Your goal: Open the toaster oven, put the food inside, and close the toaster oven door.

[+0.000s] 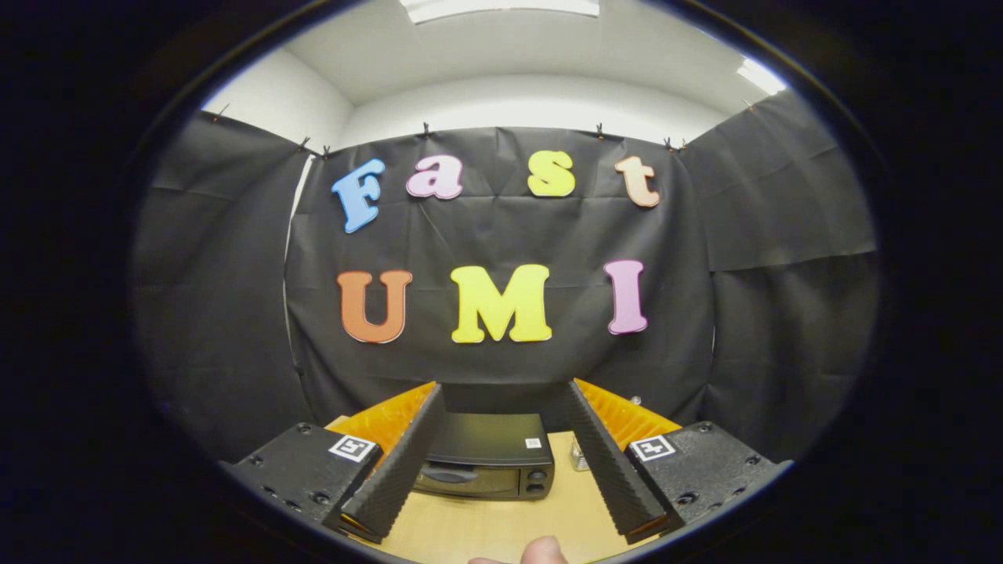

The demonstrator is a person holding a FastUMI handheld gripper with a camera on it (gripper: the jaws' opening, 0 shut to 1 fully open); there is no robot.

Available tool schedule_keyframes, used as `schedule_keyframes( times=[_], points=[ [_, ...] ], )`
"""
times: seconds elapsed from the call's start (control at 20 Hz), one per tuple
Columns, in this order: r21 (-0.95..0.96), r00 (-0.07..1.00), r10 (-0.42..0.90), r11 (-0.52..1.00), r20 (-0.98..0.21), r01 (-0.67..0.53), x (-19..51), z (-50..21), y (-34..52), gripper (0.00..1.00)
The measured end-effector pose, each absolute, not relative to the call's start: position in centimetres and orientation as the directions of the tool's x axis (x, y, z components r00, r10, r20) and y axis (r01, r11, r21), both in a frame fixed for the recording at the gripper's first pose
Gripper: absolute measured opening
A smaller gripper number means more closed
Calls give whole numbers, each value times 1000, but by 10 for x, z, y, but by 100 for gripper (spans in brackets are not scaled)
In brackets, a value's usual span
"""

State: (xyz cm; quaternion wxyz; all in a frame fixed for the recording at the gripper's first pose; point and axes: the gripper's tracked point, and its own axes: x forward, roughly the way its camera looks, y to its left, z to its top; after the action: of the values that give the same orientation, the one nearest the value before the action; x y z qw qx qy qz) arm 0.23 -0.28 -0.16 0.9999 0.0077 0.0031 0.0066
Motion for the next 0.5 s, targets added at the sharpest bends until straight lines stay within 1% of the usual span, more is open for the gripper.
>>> schedule_keyframes(
  times=[0.5],
  points=[
    [74, 997, 45, 996, -66, -41, 17, -27, -1, 100]
  ],
)
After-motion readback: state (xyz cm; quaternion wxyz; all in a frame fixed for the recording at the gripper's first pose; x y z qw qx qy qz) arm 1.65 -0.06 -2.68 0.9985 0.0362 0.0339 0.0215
